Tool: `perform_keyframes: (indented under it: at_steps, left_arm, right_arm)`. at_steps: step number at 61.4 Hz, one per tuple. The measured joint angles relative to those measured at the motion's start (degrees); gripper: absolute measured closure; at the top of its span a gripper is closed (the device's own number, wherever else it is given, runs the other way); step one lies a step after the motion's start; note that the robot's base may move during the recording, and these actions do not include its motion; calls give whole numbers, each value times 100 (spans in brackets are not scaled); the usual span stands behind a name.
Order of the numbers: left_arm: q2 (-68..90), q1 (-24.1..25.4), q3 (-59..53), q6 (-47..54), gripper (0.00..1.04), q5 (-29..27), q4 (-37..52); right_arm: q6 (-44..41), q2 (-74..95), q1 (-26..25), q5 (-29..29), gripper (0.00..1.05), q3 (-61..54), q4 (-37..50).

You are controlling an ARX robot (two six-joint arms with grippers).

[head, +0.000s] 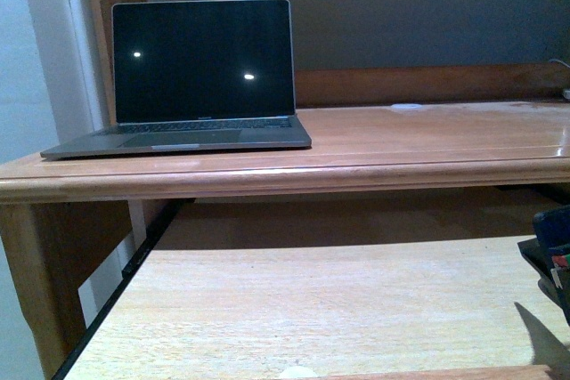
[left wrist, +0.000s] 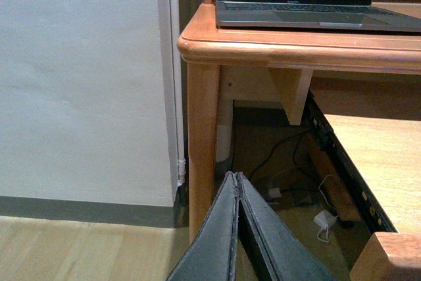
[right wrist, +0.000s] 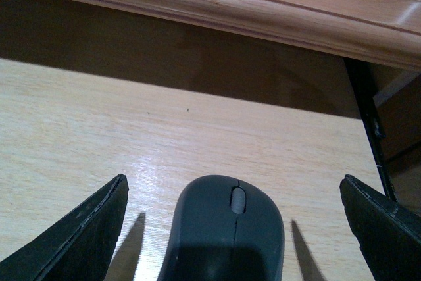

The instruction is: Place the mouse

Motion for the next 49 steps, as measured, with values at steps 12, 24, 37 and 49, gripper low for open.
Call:
perform_keyframes:
  at_steps: [12, 24, 37, 49]
  left_arm:
    - [-376, 4, -85, 0, 102, 0, -269]
    - [-643, 4, -297, 0, 102, -4, -304]
    - [-1058, 4, -297, 2, 102, 0, -695]
    - [-1327, 4, -297, 0, 102, 0, -957]
  right_arm:
    - [-85, 33, -85, -127, 7, 105, -472]
    - [-214, 136, -168, -446, 7, 173, -925]
    - [-214, 533, -365, -566, 7, 433, -1268]
    - [-227, 811, -455, -570, 7, 752, -1534]
